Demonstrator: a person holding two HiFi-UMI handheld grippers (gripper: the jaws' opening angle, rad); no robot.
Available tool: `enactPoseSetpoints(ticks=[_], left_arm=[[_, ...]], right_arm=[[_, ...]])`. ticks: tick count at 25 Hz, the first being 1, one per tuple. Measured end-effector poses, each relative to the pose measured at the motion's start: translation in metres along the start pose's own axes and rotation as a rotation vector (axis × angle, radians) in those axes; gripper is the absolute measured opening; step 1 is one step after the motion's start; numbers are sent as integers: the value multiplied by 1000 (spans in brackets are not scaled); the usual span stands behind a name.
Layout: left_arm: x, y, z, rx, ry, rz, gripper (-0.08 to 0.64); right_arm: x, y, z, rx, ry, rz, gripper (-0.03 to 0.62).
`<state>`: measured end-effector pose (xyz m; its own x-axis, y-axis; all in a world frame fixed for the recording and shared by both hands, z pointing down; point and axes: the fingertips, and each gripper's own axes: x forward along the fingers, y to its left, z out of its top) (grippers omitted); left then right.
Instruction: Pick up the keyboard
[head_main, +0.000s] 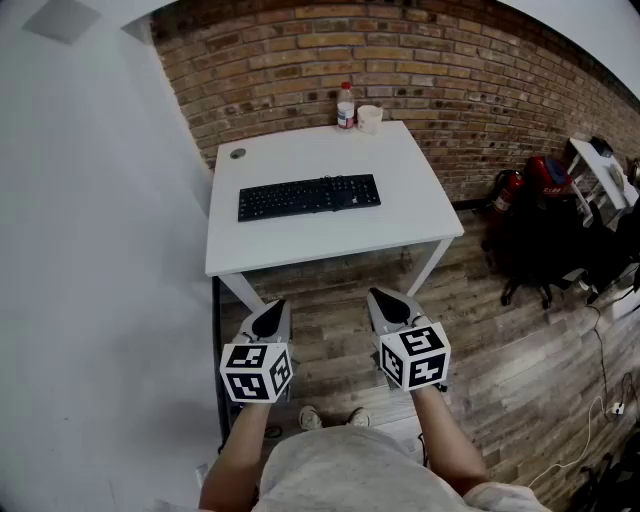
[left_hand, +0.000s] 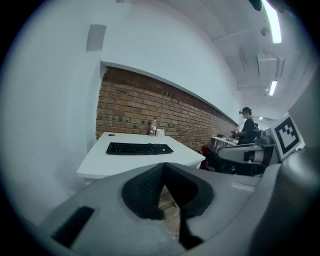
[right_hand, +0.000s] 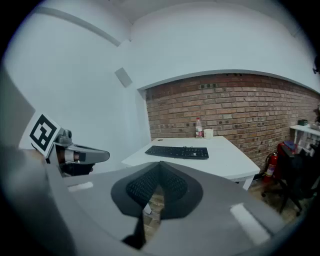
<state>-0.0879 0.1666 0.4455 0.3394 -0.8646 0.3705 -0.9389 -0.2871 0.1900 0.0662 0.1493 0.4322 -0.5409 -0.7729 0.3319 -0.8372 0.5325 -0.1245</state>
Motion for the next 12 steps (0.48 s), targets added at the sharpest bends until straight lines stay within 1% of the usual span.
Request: enactPoseSetpoints(ticks=[7,12], left_arm=[[1,-17,-3,-14,-15,16,-3],[7,-26,-7,-42,-21,45,-3]], right_arm=[[-12,-22,-8,24,10,4,6],[-19,-36,-10,24,6,28,6]])
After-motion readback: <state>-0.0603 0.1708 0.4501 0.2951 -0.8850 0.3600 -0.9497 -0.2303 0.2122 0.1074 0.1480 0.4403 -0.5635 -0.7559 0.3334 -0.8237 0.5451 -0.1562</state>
